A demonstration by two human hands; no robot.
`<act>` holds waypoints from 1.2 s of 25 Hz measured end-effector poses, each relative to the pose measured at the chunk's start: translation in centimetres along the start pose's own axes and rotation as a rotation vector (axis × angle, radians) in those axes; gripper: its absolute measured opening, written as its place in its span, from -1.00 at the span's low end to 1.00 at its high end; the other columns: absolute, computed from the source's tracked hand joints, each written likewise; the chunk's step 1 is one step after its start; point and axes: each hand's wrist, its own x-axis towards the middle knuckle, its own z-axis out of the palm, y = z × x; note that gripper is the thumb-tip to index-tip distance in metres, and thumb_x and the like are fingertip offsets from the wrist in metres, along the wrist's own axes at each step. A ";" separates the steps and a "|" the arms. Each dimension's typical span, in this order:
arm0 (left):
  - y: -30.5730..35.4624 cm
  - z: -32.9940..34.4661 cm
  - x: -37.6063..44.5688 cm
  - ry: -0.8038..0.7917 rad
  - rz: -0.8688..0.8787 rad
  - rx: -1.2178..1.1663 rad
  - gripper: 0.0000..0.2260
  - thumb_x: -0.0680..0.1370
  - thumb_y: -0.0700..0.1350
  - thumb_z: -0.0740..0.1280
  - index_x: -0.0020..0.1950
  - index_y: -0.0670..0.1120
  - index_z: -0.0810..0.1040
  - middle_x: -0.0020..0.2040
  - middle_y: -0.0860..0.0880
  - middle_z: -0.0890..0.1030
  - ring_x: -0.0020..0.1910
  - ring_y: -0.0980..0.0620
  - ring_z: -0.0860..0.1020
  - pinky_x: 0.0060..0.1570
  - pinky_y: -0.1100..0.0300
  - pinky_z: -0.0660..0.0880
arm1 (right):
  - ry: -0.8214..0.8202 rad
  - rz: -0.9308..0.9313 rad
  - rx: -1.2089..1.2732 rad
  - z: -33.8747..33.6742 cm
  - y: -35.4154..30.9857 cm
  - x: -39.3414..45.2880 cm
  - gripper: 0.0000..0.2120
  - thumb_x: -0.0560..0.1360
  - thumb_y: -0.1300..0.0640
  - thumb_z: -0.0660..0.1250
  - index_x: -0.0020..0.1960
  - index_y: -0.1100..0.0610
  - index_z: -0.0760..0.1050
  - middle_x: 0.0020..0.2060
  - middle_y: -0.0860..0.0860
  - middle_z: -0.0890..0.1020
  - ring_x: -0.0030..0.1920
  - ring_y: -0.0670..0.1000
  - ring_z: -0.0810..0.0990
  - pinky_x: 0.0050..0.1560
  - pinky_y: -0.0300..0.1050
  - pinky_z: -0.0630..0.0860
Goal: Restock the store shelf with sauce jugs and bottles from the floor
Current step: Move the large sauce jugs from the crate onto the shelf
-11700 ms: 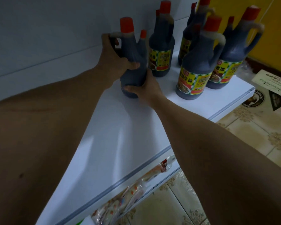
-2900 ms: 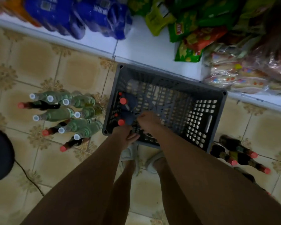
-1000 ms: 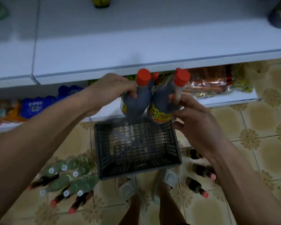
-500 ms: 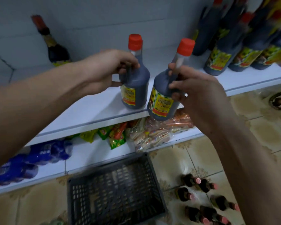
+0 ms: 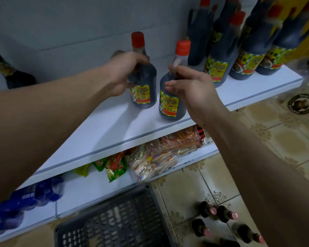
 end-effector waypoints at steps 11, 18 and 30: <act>-5.2 -0.4 2.3 0.266 0.105 0.322 -0.15 0.27 -0.04 0.64 0.44 0.10 0.25 0.29 -0.07 0.42 0.19 -0.11 0.51 0.05 -0.05 0.60 | 0.284 -0.203 -0.445 -1.6 5.1 0.6 -0.35 0.35 0.07 0.56 0.34 0.02 0.34 0.25 0.01 0.41 0.16 -0.09 0.47 0.15 -0.16 0.53; -6.8 3.2 6.3 0.234 0.197 0.300 -0.18 0.35 -0.10 0.57 0.48 0.07 0.19 0.33 0.02 0.50 0.24 -0.05 0.50 0.14 0.08 0.50 | 0.210 -0.234 -0.424 -2.1 9.8 3.8 -0.02 0.24 -0.11 0.60 0.48 -0.15 0.09 0.37 -0.10 0.42 0.32 0.00 0.49 0.22 0.11 0.57; -4.4 8.4 15.9 0.134 0.257 0.299 -0.28 0.46 -0.15 0.35 0.57 0.07 0.13 0.27 -0.06 0.55 0.09 -0.01 0.63 0.01 0.06 0.63 | 0.320 -0.235 -0.327 -4.3 11.9 11.1 -0.15 0.18 -0.09 0.61 0.37 0.03 0.32 0.23 -0.05 0.54 0.20 -0.03 0.56 0.14 0.06 0.57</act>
